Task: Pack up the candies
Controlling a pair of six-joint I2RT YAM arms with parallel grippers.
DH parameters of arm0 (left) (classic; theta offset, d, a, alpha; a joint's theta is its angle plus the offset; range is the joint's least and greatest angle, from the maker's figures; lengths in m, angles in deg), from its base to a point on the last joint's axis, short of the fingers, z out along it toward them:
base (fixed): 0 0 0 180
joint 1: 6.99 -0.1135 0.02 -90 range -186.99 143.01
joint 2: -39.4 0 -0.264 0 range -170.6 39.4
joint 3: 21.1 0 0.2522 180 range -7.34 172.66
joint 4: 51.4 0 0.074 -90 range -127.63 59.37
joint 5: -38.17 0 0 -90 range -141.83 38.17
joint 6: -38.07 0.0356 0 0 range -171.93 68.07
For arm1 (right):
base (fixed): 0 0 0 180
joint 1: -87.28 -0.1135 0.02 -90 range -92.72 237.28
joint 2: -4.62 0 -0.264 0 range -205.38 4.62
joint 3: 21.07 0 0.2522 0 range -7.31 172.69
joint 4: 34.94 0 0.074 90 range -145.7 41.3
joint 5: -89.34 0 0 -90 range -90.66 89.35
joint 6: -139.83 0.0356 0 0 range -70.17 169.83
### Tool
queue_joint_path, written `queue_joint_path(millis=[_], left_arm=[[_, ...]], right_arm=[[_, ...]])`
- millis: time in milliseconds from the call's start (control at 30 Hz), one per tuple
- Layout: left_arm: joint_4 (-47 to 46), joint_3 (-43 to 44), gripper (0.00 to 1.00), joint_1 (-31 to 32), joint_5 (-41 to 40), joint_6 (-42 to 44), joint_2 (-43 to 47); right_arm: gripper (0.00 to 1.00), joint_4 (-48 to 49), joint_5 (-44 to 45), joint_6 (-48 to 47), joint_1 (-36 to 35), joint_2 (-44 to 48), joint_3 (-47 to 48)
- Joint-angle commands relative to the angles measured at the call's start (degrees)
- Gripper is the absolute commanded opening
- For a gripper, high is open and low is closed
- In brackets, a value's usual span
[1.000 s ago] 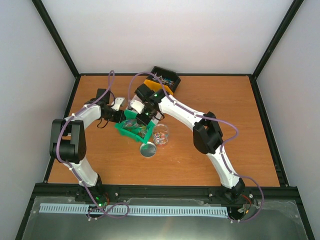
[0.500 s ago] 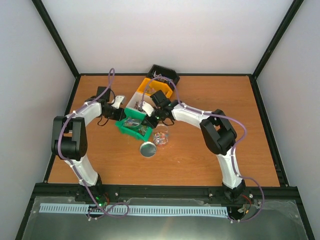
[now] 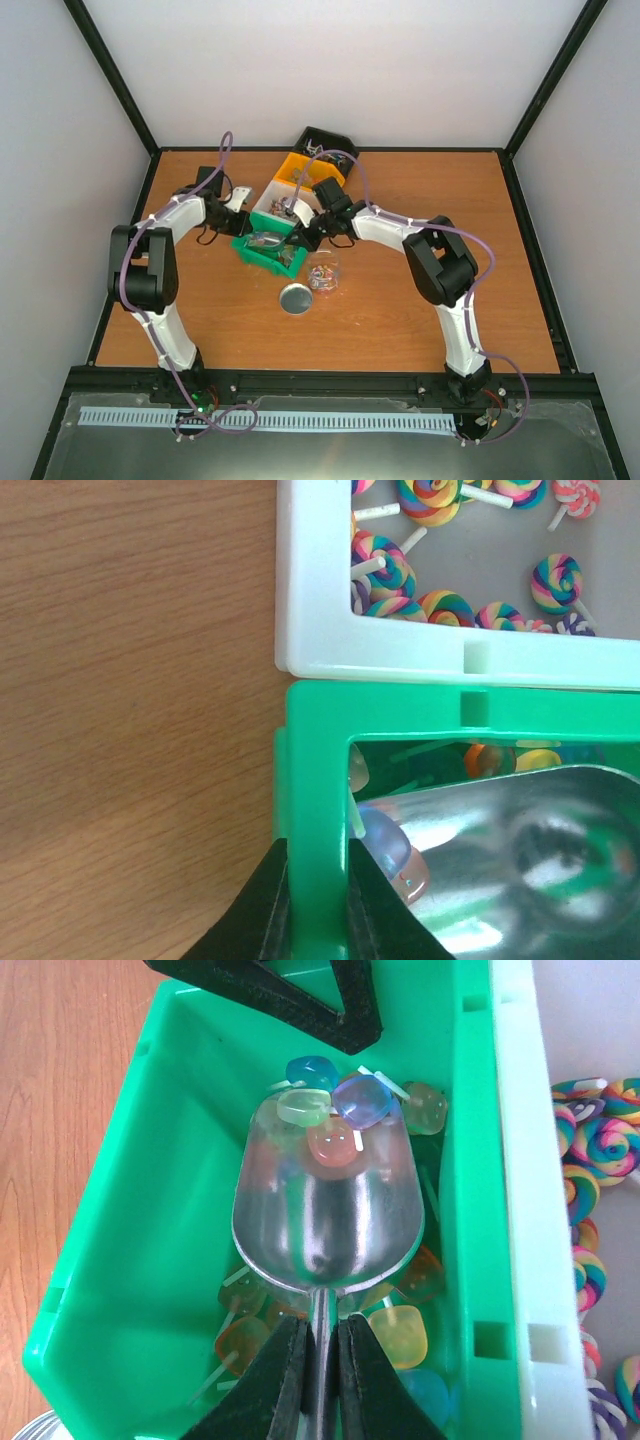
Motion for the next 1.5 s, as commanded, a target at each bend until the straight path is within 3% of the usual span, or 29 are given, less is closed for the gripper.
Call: queue_joint_path(millis=[0,667,1233,1467], left_arm=[[4.4,3.0,0.09,-0.6,-2.2,-0.4,-2.4],[7.7,8.4,0.09,-0.9,-1.6,1.0,-6.6],[9.2,10.5,0.10,-0.8,-2.5,1.4,-7.8],[10.0,11.1,0.10,-0.8,-2.6,2.0,-8.5]], right_arm=[[0.03,3.2,-3.1,-0.8,1.0,3.1,0.8],[0.03,-0.5,-11.2,-9.3,6.0,4.6,-1.8],[0.03,7.2,-19.1,-8.7,8.9,10.8,-8.2],[0.03,14.3,-22.2,-6.5,11.7,15.9,-16.4]])
